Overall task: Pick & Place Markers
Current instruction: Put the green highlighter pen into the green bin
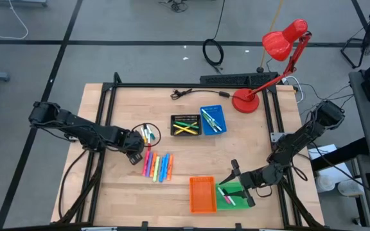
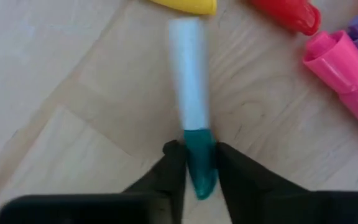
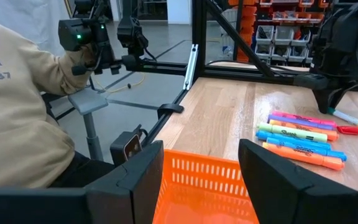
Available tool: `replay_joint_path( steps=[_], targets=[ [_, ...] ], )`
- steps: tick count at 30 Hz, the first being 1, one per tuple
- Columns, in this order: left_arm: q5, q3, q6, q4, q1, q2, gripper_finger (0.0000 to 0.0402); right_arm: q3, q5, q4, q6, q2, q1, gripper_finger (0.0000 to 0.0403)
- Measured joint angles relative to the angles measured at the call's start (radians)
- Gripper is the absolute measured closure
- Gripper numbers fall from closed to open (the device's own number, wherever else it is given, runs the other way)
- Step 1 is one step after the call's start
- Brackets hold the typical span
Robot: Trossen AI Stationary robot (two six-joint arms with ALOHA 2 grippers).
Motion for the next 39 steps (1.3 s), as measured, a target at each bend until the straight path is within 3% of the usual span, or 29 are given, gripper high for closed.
replay_joint_path(
  steps=[3, 6, 11, 17, 21, 24, 30, 36, 39],
  targets=[
    [-0.003, 0.000, 0.006, -0.001, 0.000, -0.002, 0.0365, 0.000, 0.000, 0.000, 0.000, 0.000, -0.001, 0.0206],
    [-0.018, 0.003, 0.047, -0.006, -0.004, -0.016, 0.0365, 0.000, 0.000, 0.000, 0.000, 0.000, -0.001, 0.0206],
    [-0.149, 0.048, 0.122, -0.049, -0.054, -0.068, 0.0365, 0.000, 0.002, 0.002, 0.000, 0.000, -0.013, 0.0206],
    [-0.234, 0.152, 0.261, -0.006, -0.122, -0.147, 0.0365, 0.000, 0.005, 0.040, 0.000, 0.000, -0.098, 0.0206],
    [-0.283, 0.218, 0.449, 0.130, -0.159, -0.172, 0.0365, 0.004, 0.005, 0.102, -0.034, 0.000, -0.187, 0.0206],
    [-0.285, 0.232, 0.690, 0.398, -0.158, -0.175, 0.0365, 0.026, 0.006, 0.127, -0.094, 0.000, -0.261, 0.0206],
    [-0.077, 0.234, 1.125, 0.877, -0.118, -0.146, 0.0365, 0.113, 0.006, 0.125, -0.225, 0.000, -0.393, 0.0206],
    [0.225, 0.234, 1.126, 1.069, -0.014, -0.063, 0.0365, 0.162, 0.005, 0.119, -0.312, 0.000, -0.453, 0.0206],
    [0.296, 0.235, 1.118, 1.153, 0.009, 0.010, 0.0365, 0.163, 0.002, 0.135, -0.291, 0.021, -0.462, 0.0206]
  ],
)
